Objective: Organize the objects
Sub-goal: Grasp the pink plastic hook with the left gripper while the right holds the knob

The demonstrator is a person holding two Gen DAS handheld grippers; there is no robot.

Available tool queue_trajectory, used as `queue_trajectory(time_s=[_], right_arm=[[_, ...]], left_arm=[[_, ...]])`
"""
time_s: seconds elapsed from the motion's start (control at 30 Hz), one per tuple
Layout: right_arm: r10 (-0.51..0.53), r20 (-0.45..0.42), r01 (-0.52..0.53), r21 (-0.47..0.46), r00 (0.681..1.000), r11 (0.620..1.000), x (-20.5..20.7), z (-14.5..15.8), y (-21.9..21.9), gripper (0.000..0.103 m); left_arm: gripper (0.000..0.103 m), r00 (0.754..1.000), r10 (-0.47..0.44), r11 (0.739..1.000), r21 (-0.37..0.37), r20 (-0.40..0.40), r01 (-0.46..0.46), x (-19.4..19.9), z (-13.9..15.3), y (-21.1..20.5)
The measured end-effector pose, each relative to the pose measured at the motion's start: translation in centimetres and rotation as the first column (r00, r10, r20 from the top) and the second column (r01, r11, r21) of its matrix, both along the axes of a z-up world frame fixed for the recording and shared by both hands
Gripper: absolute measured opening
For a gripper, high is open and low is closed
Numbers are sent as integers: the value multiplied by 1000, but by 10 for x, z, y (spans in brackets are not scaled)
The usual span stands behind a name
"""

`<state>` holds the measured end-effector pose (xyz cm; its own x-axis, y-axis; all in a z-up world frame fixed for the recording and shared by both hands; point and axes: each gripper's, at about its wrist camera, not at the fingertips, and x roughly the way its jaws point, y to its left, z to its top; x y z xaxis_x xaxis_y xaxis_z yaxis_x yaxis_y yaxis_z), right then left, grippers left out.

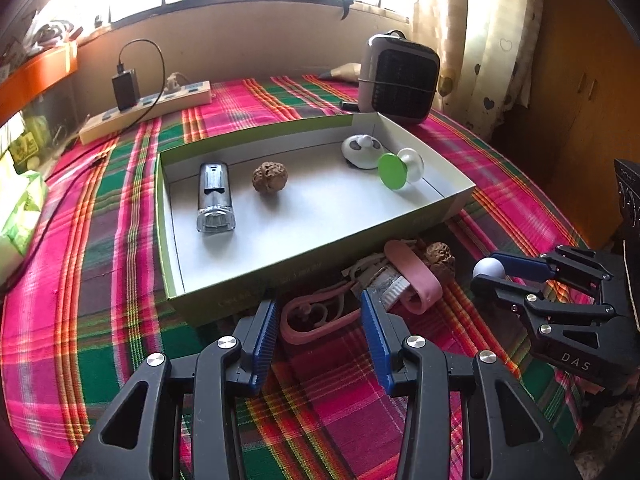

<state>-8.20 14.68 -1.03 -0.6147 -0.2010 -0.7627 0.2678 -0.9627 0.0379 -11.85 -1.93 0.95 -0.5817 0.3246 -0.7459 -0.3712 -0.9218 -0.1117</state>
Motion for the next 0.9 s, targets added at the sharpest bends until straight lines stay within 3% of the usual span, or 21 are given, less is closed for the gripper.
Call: queue_trajectory(time_s=[0.17,0.57,0.67,0.9], right_arm=[[3,1,-3,-2,1000,1000,1,0,0,33],[9,5,-9,0,1000,1000,1,-1,-1,33],[13,7,-13,2,1000,1000,1,-1,-1,33],[17,10,-17,1,1000,1000,0,-2,-1,33]], left_arm=[[40,1000,-9,999,36,19,8,2,0,-2],[40,995,-95,995,39,39,93,33,1,9],[40,997,-72,997,-4,32,72,30,-1,12],[40,999,-13,1000,-20,51,14,19,-6,10]])
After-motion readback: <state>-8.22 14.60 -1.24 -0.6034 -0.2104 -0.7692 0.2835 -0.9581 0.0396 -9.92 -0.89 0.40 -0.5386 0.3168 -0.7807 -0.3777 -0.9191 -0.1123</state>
